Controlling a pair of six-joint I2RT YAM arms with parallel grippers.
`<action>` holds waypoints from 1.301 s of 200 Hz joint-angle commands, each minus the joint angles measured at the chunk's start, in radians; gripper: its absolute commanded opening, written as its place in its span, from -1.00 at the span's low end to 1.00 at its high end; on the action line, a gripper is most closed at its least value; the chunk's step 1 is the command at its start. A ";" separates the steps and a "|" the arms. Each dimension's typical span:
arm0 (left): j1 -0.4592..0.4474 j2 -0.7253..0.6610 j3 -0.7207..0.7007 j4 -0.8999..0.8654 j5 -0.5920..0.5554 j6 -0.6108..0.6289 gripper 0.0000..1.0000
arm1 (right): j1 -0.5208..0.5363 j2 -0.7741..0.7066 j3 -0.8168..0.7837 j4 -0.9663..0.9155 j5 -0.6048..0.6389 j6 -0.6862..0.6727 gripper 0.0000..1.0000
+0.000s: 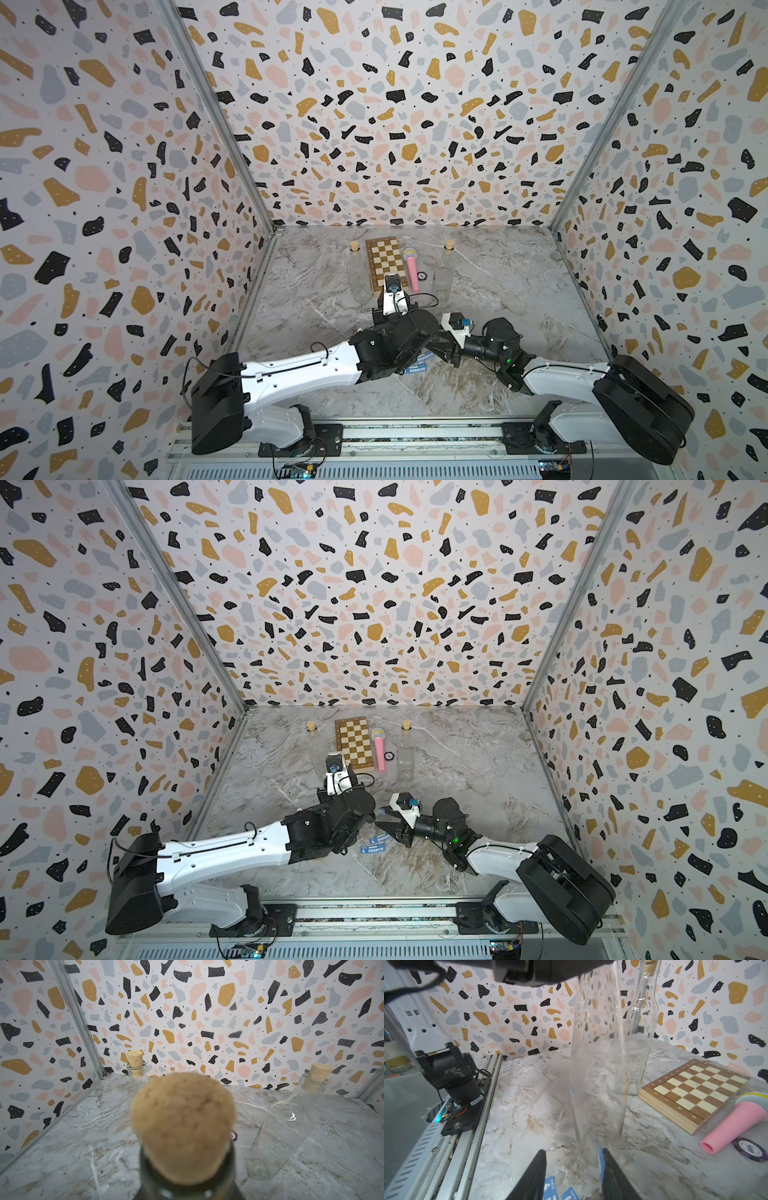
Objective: Remove the label from the bottle
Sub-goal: Place the bottle at the center of the board.
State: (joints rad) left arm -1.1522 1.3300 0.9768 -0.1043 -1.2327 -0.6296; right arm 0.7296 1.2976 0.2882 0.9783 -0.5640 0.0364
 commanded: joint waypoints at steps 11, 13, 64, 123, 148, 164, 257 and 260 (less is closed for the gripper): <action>-0.016 0.006 0.162 -0.362 -0.133 -0.367 -1.00 | 0.014 -0.016 -0.013 0.009 0.046 -0.007 -0.12; -0.017 0.010 0.175 -0.392 -0.136 -0.397 -1.00 | 0.015 -0.015 -0.014 0.010 0.046 -0.007 -0.12; -0.030 0.196 0.435 -1.031 -0.126 -0.937 -1.00 | 0.022 -0.009 -0.007 0.017 0.054 -0.024 -0.11; -0.045 0.217 0.410 -1.023 -0.118 -0.938 -1.00 | 0.022 0.004 0.009 0.035 0.054 -0.036 -0.11; -0.053 0.234 0.410 -1.031 -0.116 -0.950 -1.00 | 0.022 0.008 0.014 0.044 0.046 -0.038 -0.11; -0.059 0.248 0.415 -1.048 -0.117 -0.970 -1.00 | 0.022 0.007 0.014 0.048 0.051 -0.044 -0.11; -0.082 0.285 0.454 -1.143 -0.125 -1.030 -0.02 | 0.022 0.038 0.037 0.066 0.046 -0.051 -0.11; -0.083 0.286 0.454 -1.144 -0.125 -1.029 0.01 | 0.022 0.039 0.037 0.066 0.046 -0.051 -0.11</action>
State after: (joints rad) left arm -1.2255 1.6165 1.4052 -1.2053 -1.3270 -1.6436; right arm 0.7467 1.3384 0.2970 1.0222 -0.5083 -0.0067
